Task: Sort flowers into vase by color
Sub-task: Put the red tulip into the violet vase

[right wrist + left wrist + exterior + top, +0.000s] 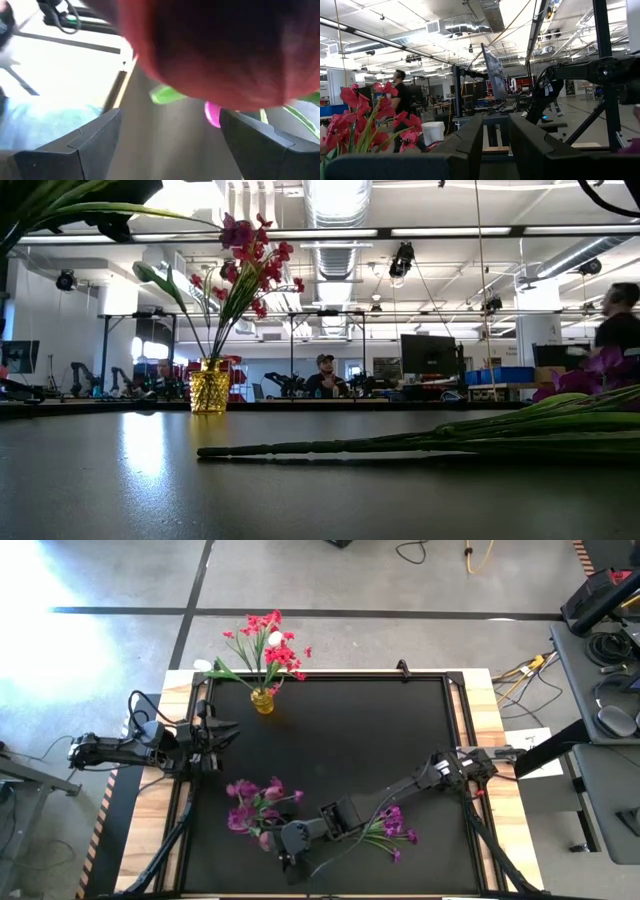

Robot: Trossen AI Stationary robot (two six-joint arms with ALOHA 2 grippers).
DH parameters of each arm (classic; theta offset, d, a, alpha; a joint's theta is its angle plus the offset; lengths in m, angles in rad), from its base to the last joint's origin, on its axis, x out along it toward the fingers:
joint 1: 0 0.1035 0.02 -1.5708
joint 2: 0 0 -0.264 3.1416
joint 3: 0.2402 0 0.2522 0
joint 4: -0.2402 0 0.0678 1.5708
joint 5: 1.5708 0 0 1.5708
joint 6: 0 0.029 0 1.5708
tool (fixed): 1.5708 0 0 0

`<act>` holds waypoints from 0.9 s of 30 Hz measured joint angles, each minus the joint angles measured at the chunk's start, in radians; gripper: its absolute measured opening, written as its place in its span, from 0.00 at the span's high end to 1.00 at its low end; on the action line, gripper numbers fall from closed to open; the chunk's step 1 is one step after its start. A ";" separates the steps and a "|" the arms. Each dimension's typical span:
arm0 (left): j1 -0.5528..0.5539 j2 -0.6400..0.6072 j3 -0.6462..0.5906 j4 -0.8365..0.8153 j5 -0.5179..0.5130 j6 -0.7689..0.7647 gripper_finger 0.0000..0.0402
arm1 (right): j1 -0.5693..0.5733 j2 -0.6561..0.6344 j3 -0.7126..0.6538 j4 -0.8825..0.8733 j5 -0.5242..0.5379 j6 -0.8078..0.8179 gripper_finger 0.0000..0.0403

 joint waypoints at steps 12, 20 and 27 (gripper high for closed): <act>0.000 0.000 0.000 0.000 0.000 0.000 0.81 | -0.016 -0.006 0.021 -0.048 -0.074 0.069 0.18; 0.000 0.000 0.000 0.000 0.000 0.000 0.81 | -0.027 -0.011 0.070 -0.139 -0.115 0.123 0.18; 0.000 0.000 0.000 0.000 0.000 0.000 0.81 | -0.050 -0.015 0.070 -0.192 -0.196 0.193 0.18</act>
